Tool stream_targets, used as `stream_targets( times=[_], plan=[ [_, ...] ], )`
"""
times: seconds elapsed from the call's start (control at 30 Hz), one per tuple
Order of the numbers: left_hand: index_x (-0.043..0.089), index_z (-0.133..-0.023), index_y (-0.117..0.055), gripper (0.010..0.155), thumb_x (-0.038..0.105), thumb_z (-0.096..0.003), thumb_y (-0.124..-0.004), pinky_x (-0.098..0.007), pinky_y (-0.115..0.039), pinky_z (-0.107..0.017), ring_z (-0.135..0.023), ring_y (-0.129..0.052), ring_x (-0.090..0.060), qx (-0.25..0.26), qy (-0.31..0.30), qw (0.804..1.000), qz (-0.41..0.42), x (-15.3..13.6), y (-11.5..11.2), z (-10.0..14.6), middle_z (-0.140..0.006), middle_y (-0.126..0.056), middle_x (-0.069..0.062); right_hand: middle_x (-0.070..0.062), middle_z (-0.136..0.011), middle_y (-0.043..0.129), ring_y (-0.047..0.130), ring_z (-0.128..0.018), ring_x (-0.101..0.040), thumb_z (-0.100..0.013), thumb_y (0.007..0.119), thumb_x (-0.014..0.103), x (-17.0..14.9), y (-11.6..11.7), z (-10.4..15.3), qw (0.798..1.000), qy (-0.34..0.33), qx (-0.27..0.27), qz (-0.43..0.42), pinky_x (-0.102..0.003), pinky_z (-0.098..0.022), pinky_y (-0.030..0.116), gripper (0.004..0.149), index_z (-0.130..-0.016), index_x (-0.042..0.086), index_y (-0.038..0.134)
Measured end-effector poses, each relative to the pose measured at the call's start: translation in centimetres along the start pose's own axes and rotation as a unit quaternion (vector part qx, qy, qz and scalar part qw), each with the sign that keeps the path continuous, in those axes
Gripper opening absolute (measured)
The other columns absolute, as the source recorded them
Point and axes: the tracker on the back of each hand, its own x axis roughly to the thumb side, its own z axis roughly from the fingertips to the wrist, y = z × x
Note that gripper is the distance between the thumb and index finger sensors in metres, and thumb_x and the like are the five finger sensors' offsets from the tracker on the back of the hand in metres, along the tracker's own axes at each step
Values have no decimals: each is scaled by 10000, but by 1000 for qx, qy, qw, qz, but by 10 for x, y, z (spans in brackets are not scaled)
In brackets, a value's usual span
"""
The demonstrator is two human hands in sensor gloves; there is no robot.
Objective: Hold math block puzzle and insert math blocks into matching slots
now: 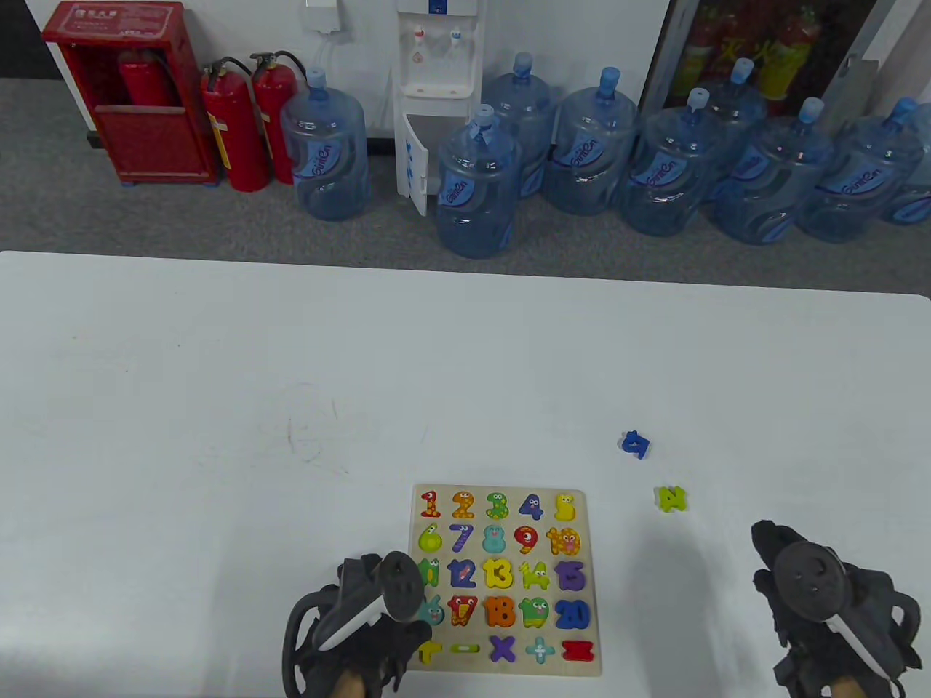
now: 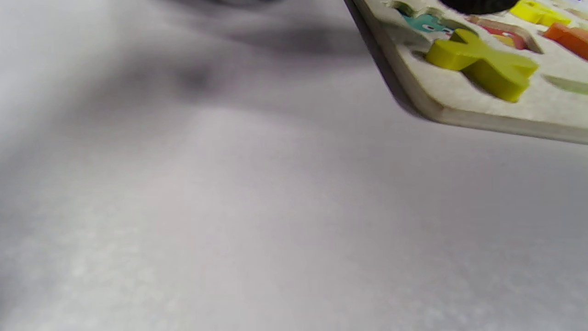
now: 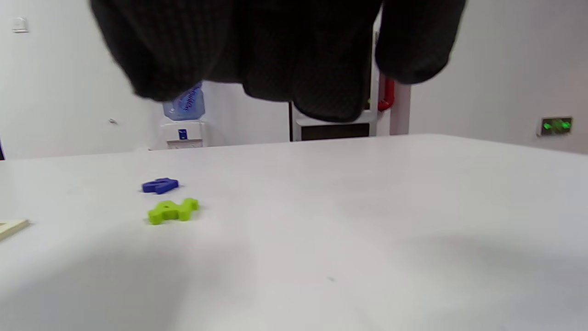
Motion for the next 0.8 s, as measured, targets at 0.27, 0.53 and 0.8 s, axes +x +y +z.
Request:
stream_targets(
  times=[0.27,0.53,0.8],
  plan=[
    [199,-1047,-202,865,557,-381,-622,-650,-342,-739,-1023,-176,-455,3,7,1000,-4,1,-1,1,-1075,-137,-129,-2,-1067,507,765,-880,-262,-294,810,364,35,27,-38,994,-7,95,47,-493,-680,648,756,-988,303,518],
    [199,-1047,-199,866,556,-381,-622,-650,-338,-738,-1021,-168,-455,2,14,1000,-9,1,-1,0,-1072,-122,-127,-36,-1087,368,712,-904,-263,-319,729,395,92,58,-79,986,-16,127,105,-489,-686,625,782,-1010,302,374],
    [200,-1046,-200,864,555,-380,-623,-648,-335,-739,-1021,-165,-450,2,14,1000,-9,1,-2,0,-1070,-120,-127,-101,-1057,394,692,-857,-289,-301,723,392,116,88,-82,965,-23,174,197,-445,-657,651,697,-954,361,481]
  ],
)
